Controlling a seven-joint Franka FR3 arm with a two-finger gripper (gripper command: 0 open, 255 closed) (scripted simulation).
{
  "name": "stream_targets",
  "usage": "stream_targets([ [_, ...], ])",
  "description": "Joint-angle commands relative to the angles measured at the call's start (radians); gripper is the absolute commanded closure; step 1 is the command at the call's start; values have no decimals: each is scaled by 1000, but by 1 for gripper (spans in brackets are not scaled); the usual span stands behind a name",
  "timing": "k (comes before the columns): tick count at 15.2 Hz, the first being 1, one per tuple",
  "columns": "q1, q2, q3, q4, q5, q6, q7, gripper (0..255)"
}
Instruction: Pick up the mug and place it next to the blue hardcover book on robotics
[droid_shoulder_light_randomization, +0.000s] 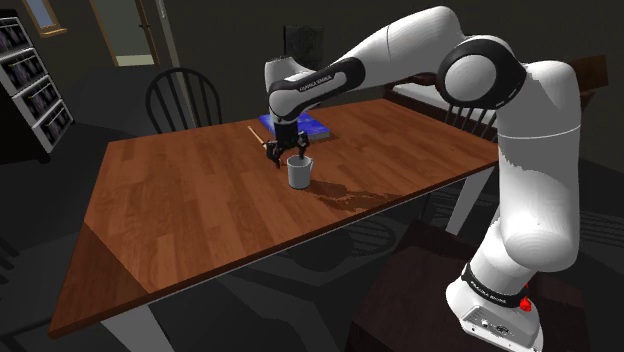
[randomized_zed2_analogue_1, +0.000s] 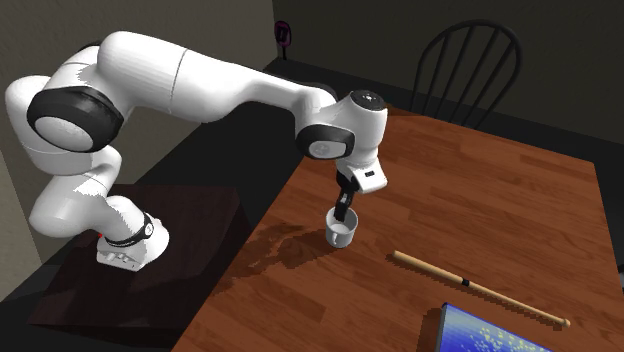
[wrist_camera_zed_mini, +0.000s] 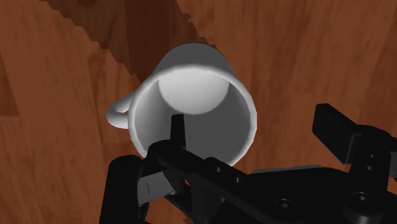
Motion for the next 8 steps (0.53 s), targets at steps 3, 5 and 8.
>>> stream_targets([
  [3,-1,24,-1,-20,-2,45,3,0],
  [5,-2,36,-2,-38,-3,75,3,0],
  [8,-2,36,-2,-38,-3,75,3,0],
])
